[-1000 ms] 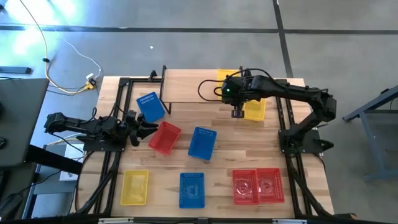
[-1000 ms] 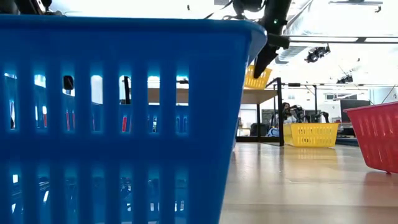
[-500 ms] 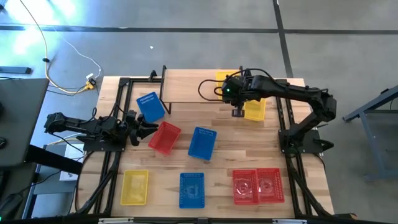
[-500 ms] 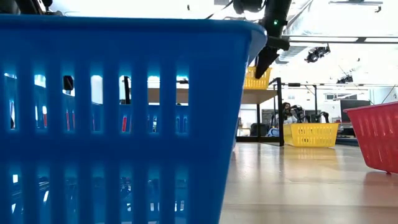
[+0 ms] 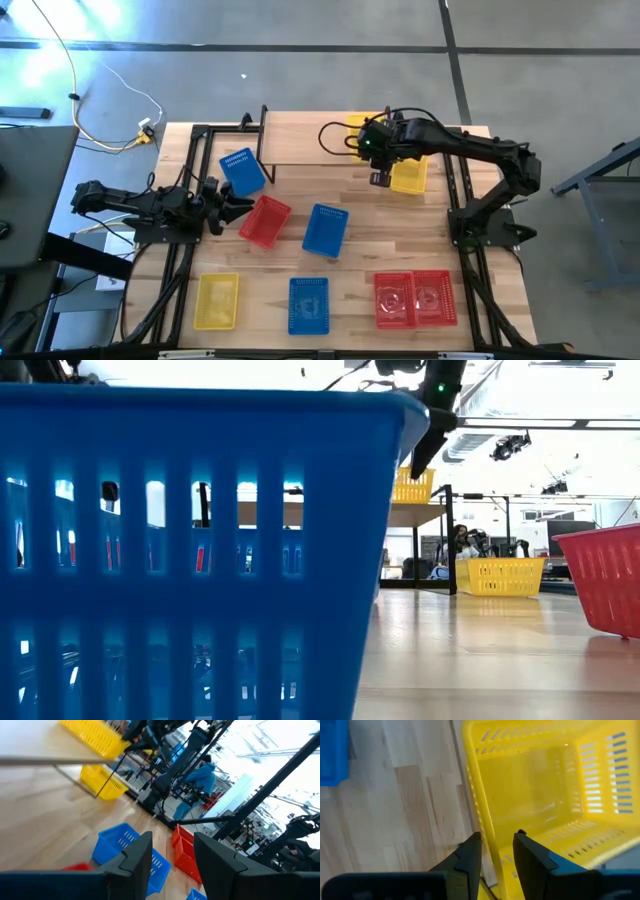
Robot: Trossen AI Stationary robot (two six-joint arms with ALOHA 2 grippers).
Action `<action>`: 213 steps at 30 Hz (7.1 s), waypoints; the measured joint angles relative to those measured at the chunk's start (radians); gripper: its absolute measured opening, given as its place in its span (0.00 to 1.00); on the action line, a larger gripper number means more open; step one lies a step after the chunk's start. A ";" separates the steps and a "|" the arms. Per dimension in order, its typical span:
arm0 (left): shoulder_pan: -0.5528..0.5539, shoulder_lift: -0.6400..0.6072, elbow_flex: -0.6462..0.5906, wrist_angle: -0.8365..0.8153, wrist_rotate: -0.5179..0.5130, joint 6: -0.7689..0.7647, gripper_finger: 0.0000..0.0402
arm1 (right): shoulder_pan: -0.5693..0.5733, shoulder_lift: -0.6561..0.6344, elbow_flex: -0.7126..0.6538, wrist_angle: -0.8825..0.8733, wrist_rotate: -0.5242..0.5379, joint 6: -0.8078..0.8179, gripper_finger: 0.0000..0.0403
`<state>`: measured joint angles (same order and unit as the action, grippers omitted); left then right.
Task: Stack baskets on shelf by color
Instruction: Put the top blue basket on the shelf, then put the bottom left red basket on the shelf
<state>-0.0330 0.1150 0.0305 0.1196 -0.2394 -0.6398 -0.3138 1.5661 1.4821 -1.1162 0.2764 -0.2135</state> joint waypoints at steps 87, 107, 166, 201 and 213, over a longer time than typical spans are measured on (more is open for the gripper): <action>0.285 1.270 0.643 -1.043 -0.189 0.191 0.31 | 0.009 -0.001 0.346 -0.121 -0.025 0.321 0.24; 0.255 1.167 0.643 -1.093 -0.144 0.172 0.01 | 0.009 -0.001 0.346 -0.121 -0.016 0.345 0.24; 0.469 1.276 1.356 -1.223 -0.075 0.939 0.00 | 0.009 -0.001 0.345 -0.121 -0.018 0.373 0.24; 0.470 1.378 1.355 -1.273 -0.078 0.956 0.17 | 0.127 -0.001 0.346 -0.121 -0.091 0.466 0.24; 0.465 1.377 1.459 -1.342 -0.023 0.857 0.30 | 0.373 -0.001 0.345 -0.185 -0.184 0.670 0.24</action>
<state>0.4318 1.4918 1.4892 -1.2224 -0.2626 0.2170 0.0592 1.5654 1.8275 -1.3016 0.0926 0.4565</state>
